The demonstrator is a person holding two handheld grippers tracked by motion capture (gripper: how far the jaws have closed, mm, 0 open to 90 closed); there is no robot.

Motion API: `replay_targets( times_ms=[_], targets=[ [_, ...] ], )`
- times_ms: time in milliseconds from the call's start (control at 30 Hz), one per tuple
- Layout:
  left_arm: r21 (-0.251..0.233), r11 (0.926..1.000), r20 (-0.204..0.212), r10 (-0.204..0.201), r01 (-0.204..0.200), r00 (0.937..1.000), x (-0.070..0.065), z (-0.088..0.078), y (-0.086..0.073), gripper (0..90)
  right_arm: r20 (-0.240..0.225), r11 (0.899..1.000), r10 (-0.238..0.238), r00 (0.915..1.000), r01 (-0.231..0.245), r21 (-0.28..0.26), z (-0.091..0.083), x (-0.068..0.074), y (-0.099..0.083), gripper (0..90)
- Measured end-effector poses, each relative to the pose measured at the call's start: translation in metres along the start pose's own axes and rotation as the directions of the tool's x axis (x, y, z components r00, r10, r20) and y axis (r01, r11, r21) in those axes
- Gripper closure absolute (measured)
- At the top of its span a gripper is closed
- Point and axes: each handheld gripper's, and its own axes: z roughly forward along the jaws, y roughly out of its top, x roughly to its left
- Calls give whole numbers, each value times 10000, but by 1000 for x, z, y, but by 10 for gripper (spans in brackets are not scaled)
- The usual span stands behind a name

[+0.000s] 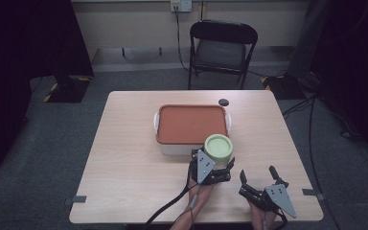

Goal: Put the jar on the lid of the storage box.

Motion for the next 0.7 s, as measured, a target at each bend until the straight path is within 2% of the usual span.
replay_targets(
  times_ms=[100, 467, 700],
  targets=[
    [43, 9999, -8, 106, -106, 9999, 0, 1, -2, 83, -8, 10000, 2, 10000, -2, 0, 0, 0, 0, 4],
    [88, 9999, 97, 78, -79, 9999, 0, 3, -12, 63, -47, 10000, 2, 10000, -2, 0, 0, 0, 0, 4],
    [96, 9999, 138, -96, 95, 9999, 2, 3, -19, 75, -67, 10000, 1, 10000, -1, -1, 0, 0, 0, 4]
  ],
)
